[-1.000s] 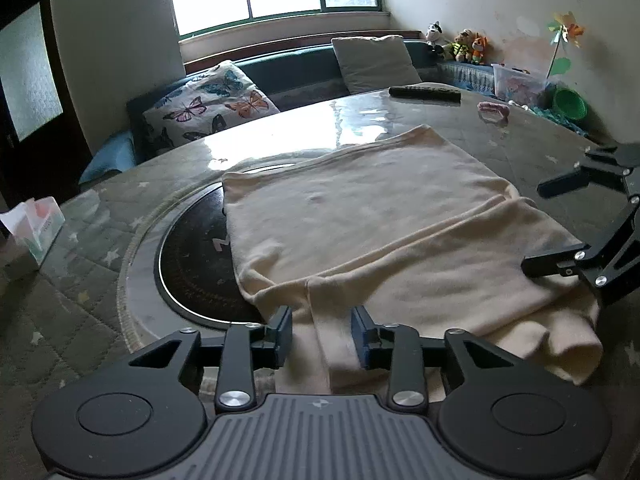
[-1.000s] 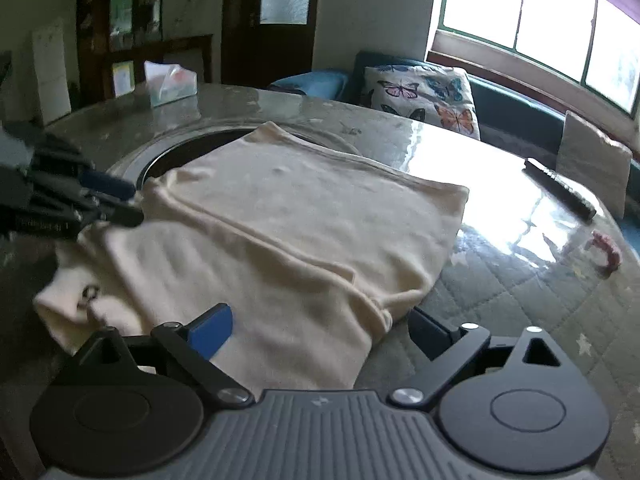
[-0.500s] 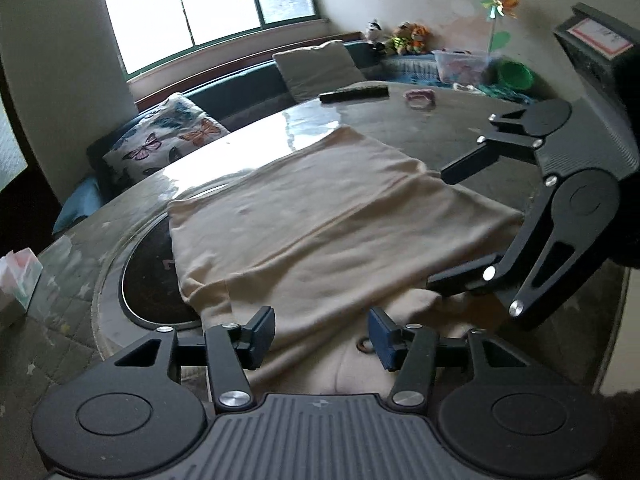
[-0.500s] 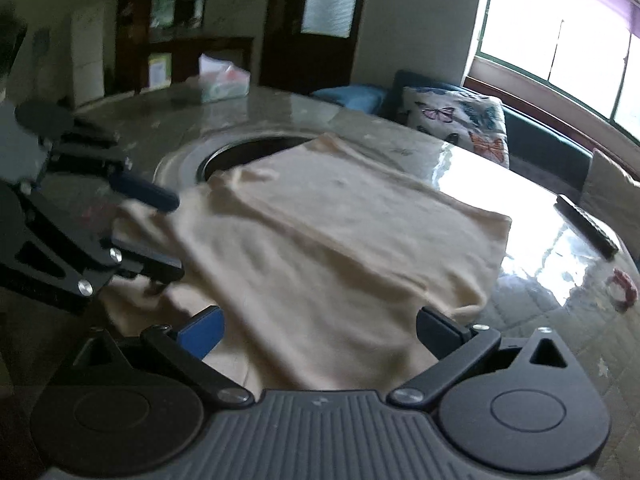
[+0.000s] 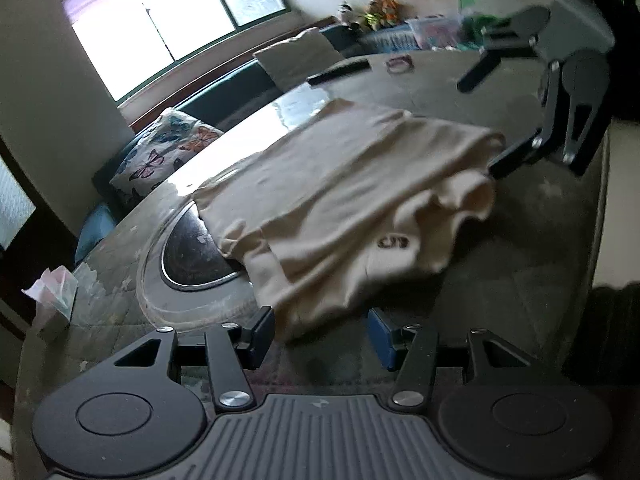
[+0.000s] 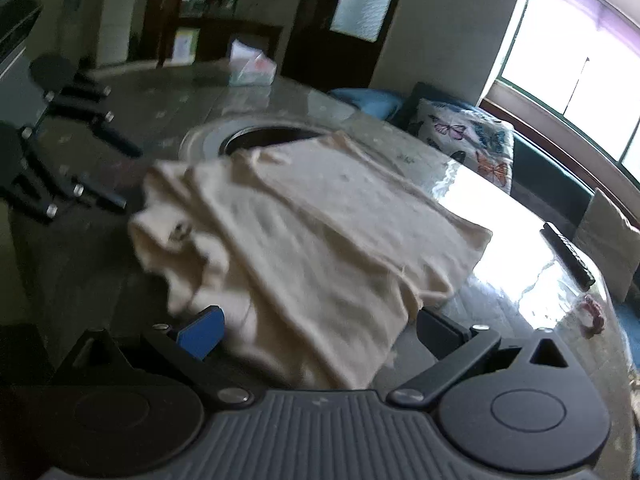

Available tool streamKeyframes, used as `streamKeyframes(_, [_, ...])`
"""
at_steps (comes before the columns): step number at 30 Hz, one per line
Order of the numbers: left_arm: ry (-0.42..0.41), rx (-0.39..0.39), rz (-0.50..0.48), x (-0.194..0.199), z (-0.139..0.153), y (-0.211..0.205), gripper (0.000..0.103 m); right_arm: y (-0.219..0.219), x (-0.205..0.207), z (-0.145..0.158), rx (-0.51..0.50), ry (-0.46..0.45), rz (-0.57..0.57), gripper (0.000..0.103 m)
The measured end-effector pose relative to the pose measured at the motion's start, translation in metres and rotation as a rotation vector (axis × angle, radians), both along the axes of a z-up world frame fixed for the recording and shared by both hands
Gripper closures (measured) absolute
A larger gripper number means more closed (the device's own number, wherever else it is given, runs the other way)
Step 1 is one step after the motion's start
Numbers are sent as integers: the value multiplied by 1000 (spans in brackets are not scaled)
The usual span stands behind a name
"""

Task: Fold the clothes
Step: 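Grasp the sweatshirt hem with the left gripper while the right gripper grasps the hem beside it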

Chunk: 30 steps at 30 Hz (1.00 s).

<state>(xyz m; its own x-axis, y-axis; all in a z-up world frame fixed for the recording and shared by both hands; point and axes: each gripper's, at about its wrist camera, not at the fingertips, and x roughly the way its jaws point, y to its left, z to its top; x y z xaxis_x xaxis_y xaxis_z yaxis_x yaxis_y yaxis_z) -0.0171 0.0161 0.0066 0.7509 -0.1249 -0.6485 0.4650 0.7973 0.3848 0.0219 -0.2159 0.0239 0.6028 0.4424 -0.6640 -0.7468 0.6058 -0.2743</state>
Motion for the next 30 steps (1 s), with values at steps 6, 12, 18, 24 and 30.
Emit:
streamKeyframes(6, [-42, 3, -68, 2, -6, -16, 59, -1, -14, -6, -62, -2, 42, 5])
streamKeyframes(12, [-69, -90, -67, 17, 3, -19, 93, 1, -15, -10, -58, 4, 56, 17])
streamKeyframes(18, [-50, -229, 21, 47, 24, -8, 94, 7, -13, -8, -27, -15, 84, 27])
streamKeyframes(24, [-5, -300, 59, 73, 27, -3, 94, 18, 1, -11, 35, 12, 77, 58])
streamKeyframes(30, [8, -270, 50, 62, 20, 4, 89, 17, 24, -9, 91, 119, 26, 90])
